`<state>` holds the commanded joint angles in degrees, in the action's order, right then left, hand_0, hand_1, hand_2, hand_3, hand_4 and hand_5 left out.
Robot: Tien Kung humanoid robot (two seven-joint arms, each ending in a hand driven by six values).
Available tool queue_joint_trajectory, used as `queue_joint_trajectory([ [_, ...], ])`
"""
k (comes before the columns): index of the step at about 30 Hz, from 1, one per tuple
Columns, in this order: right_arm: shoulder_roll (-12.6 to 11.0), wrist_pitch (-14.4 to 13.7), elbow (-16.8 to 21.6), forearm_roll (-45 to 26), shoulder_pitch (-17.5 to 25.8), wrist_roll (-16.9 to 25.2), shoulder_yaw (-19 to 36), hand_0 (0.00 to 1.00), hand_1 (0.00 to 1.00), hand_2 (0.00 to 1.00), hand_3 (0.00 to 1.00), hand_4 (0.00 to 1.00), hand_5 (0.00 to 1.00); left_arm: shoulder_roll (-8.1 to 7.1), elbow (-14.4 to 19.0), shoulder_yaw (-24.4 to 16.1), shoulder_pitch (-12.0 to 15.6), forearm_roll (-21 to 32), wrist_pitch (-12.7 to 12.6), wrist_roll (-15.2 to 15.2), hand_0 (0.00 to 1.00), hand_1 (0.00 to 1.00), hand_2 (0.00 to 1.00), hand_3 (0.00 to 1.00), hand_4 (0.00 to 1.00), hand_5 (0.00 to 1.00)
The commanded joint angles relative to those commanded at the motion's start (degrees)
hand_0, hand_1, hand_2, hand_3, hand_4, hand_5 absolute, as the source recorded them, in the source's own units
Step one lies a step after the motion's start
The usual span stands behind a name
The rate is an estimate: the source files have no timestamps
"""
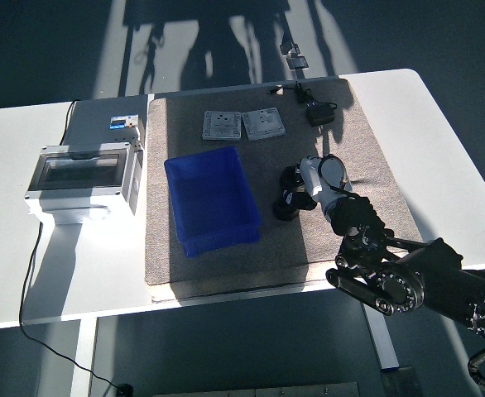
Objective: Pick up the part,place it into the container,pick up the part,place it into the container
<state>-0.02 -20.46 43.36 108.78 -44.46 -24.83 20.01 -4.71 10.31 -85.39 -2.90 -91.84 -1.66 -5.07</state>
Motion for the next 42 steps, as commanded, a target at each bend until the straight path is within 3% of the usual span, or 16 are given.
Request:
queue_joint_trajectory([
  [1, -0.04, -0.24, 0.09, 0.12, -0.03, 0.21, 0.11, 0.907, 0.763, 0.718, 0.294, 0.499, 0.07, 0.0, 0.0, 0.0, 0.0, 0.04, -0.06, 0.07, 0.683, 0.583, 0.457, 0.579, 0.612, 0.881],
  [6, -0.27, -1.41, 0.34, 0.45, -0.12, 1.07, 0.48, 0.907, 0.763, 0.718, 0.294, 0.499, 0.07, 0.02, 0.0, 0.03, 0.03, 0.27, -0.32, 0.35, 0.683, 0.583, 0.457, 0.579, 0.612, 0.881],
  [7, -0.31, -1.85, 0.35, 0.37, -0.13, 1.32, 0.52, 0.893, 0.74, 0.68, 0.282, 0.429, 0.125, 0.02, 0.0, 0.01, 0.04, 0.24, -0.35, 0.38, 0.682, 0.581, 0.455, 0.577, 0.611, 0.883],
  [12, -0.46, -3.75, 0.26, 0.12, -0.15, 2.21, 0.78, 0.893, 0.74, 0.68, 0.282, 0.429, 0.125, -0.01, 0.0, -0.19, 0.06, 0.04, -0.45, 0.49, 0.682, 0.581, 0.455, 0.577, 0.611, 0.883],
  [13, -0.49, -3.96, 0.25, 0.13, -0.15, 2.31, 0.84, 0.842, 0.647, 0.576, 0.281, 0.422, 0.112, -0.01, 0.0, -0.21, 0.07, 0.03, -0.47, 0.5, 0.682, 0.581, 0.455, 0.578, 0.611, 0.884],
  [18, -0.65, -4.86, 0.16, 0.32, -0.14, 2.75, 1.08, 0.842, 0.647, 0.576, 0.281, 0.422, 0.112, -0.03, 0.0, -0.26, 0.13, -0.04, -0.56, 0.57, 0.682, 0.581, 0.455, 0.578, 0.611, 0.884],
  [19, -0.67, -5.08, 0.13, 0.35, -0.12, 2.85, 1.16, 0.821, 0.604, 0.485, 0.279, 0.417, 0.047, -0.02, 0.0, -0.25, 0.14, -0.04, -0.58, 0.58, 0.68, 0.579, 0.452, 0.577, 0.611, 0.883],
  [25, -0.9, -7.14, -0.08, -0.45, 0.05, 3.77, 2.18, 0.821, 0.599, 0.465, 0.278, 0.419, 0.035, -0.02, 0.0, -0.17, 0.3, 0.0, -0.68, 0.66, 0.679, 0.579, 0.452, 0.578, 0.616, 0.89],
  [38, -2.07, -14.97, -1.39, -18.42, 0.78, 10.11, 2.92, 0.816, 0.604, 0.459, 0.28, 0.42, 0.029, 0.0, 0.0, -0.05, 0.57, 0.29, -1.11, 1.1, 0.678, 0.579, 0.448, 0.577, 0.618, 0.892],
  [42, -2.33, -15.66, -0.21, -24.22, 0.77, 11.26, 2.85, 0.816, 0.604, 0.459, 0.28, 0.42, 0.029, 0.05, 0.0, 0.03, 0.64, 0.49, -1.27, 1.21, 0.678, 0.579, 0.448, 0.577, 0.618, 0.892],
])
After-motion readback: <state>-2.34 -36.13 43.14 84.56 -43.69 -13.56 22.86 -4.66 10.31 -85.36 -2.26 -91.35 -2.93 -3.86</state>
